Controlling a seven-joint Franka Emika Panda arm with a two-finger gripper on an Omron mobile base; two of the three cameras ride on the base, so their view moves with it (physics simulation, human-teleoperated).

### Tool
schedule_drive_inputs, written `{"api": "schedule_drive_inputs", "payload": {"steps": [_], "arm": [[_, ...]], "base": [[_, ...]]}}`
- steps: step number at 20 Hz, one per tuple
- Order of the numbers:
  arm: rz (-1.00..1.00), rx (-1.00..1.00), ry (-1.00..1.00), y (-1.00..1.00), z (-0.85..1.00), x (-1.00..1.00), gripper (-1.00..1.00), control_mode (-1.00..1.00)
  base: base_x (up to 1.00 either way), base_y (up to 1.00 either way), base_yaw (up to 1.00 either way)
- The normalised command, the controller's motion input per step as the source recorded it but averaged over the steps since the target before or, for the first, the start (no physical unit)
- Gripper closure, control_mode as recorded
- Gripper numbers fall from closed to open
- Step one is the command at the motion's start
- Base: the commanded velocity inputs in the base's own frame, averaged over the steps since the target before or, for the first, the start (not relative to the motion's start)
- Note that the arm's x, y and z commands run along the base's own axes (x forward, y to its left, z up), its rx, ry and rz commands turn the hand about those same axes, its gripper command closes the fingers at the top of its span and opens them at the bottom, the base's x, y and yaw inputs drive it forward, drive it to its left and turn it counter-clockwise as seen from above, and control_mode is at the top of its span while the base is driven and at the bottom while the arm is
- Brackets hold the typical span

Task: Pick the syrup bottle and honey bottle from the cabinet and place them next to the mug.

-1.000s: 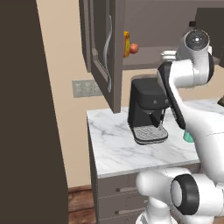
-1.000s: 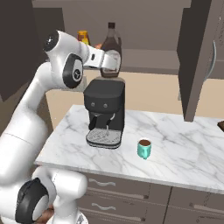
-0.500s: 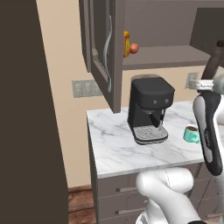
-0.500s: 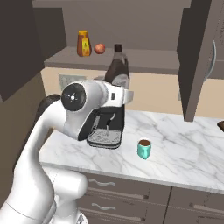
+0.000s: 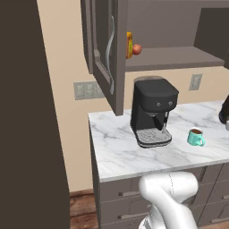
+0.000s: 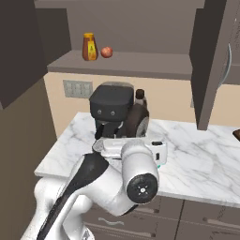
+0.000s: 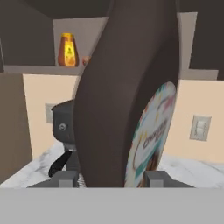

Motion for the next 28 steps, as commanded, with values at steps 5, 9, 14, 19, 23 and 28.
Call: {"api": "schedule_drive_inputs", "payload": {"steps": [5,9,14,19,23,28], "arm": [[0.19,0.0,0.0,-0.16,-0.28,-0.12,1.0,-1.0],[0.06,0.0,0.0,0.0,-0.23,0.0,1.0,-1.0],[0.04,-0.01,0.0,-0.19,-0.19,0.14,1.0,-1.0],[0.0,-0.02,0.0,-0.5,-0.11,0.39,1.0,-1.0],[-0.01,-0.02,0.06,-0.53,-0.13,0.59,1.0,-1.0],[0.0,-0.01,0.13,-0.51,-0.22,0.5,1.0,-1.0]], "base": [[0.0,0.0,0.0],[0.0,0.0,0.0],[0.0,0.0,0.0],[0.0,0.0,0.0],[0.0,0.0,0.0],[0.0,0.0,0.0]]}}
